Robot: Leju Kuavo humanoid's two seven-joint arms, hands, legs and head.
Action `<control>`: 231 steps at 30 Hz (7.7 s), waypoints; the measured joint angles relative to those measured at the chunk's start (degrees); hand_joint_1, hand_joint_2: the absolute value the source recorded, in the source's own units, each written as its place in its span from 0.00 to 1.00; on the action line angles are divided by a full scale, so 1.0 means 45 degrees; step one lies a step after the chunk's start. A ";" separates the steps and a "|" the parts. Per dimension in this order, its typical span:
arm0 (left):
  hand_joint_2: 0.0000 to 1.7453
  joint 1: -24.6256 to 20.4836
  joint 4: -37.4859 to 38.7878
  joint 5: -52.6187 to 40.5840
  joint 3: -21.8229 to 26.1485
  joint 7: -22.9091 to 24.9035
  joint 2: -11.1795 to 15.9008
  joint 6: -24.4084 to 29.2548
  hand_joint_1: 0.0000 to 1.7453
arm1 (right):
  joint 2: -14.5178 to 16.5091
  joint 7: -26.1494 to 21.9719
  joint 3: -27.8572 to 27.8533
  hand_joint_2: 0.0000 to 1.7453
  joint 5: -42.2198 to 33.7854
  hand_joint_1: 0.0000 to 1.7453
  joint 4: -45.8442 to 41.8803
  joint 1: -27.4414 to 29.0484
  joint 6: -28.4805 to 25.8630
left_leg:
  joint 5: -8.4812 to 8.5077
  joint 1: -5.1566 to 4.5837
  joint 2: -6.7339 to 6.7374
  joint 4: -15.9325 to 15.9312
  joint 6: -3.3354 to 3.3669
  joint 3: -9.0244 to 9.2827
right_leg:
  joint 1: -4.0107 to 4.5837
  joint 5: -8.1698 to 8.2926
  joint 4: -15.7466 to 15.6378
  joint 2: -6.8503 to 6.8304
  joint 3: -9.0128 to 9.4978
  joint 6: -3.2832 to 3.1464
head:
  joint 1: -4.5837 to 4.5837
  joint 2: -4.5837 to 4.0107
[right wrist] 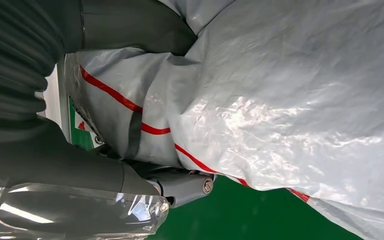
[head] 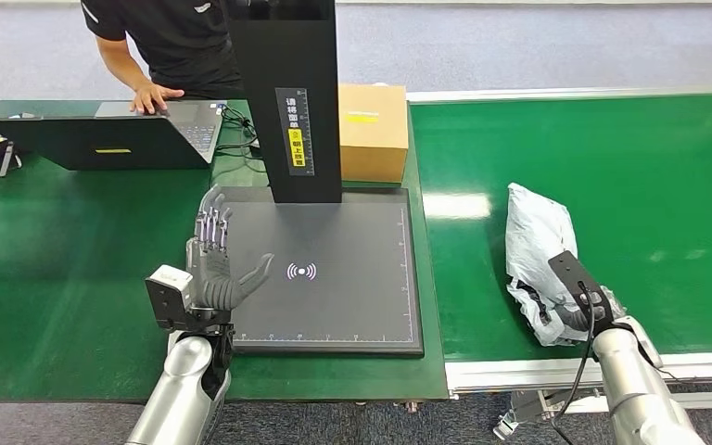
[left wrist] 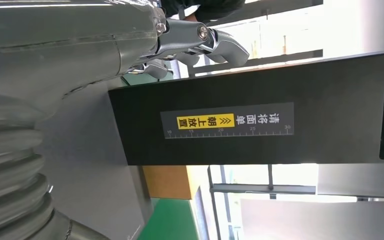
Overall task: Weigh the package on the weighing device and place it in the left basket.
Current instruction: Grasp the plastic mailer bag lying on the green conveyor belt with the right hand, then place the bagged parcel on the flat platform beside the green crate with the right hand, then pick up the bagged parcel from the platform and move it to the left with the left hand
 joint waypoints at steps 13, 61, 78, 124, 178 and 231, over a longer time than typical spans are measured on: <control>1.00 0.0187 -0.0002 0.0032 0.0009 -0.0005 0.0001 0.0080 0.00 | 0.0117 -0.0958 -0.0001 1.00 0.0006 1.00 -0.0024 0.0074 -0.0504 | 0.0001 -0.0003 -0.0007 0.0000 0.0002 -0.0005 | -0.0005 0.0003 0.0000 -0.0005 0.0011 0.0005 | 0.0001 0.0000; 1.00 0.0596 -0.0505 0.0854 0.0075 -0.0775 0.0024 0.0670 0.00 | 0.2027 -0.6532 0.3199 1.00 -0.1755 1.00 -1.2792 0.3709 -0.6555 | 0.0004 -0.0004 -0.0010 -0.0027 -0.0001 -0.0099 | -0.0002 -0.0006 0.0017 -0.0008 -0.0107 -0.0007 | 0.0000 0.0000; 1.00 0.0612 -0.0658 0.1372 0.0076 -0.0858 0.0121 0.0980 0.00 | 0.1580 -0.6873 0.8186 1.00 -0.0867 1.00 -1.4111 0.2958 -0.7288 | 0.0013 -0.0005 -0.0010 -0.0022 -0.0013 -0.0101 | -0.0004 -0.0004 0.0021 -0.0007 -0.0106 -0.0006 | 0.0000 0.0000; 1.00 0.0632 -0.0846 0.1622 0.0115 -0.0858 0.0170 0.0941 0.00 | 0.1129 -0.8801 1.4394 1.00 -0.0831 0.00 -0.8569 0.0551 -0.4616 | 0.0020 -0.0003 -0.0009 -0.0022 -0.0011 -0.0095 | -0.0003 -0.0003 0.0027 -0.0007 -0.0107 -0.0008 | -0.0001 0.0000; 1.00 0.1354 -0.0994 0.1219 0.0278 -0.0859 0.0267 0.0720 0.00 | 0.1505 -0.6619 0.8481 1.00 -0.5643 0.00 -1.3428 0.4370 -0.2443 | 0.0019 -0.0004 -0.0011 -0.0025 -0.0011 -0.0097 | -0.0003 -0.0005 0.0025 -0.0009 -0.0110 -0.0012 | -0.0001 0.0000; 1.00 0.0692 -0.0231 -0.7525 -0.1729 0.1478 0.0347 0.2446 0.00 | 0.3529 -0.3639 0.4420 1.00 -0.8028 0.00 -1.4084 0.7285 0.1581 | 0.0020 -0.0005 -0.0014 -0.0024 -0.0012 -0.0101 | -0.0005 0.0000 0.0019 -0.0012 -0.0113 -0.0016 | 0.0000 0.0000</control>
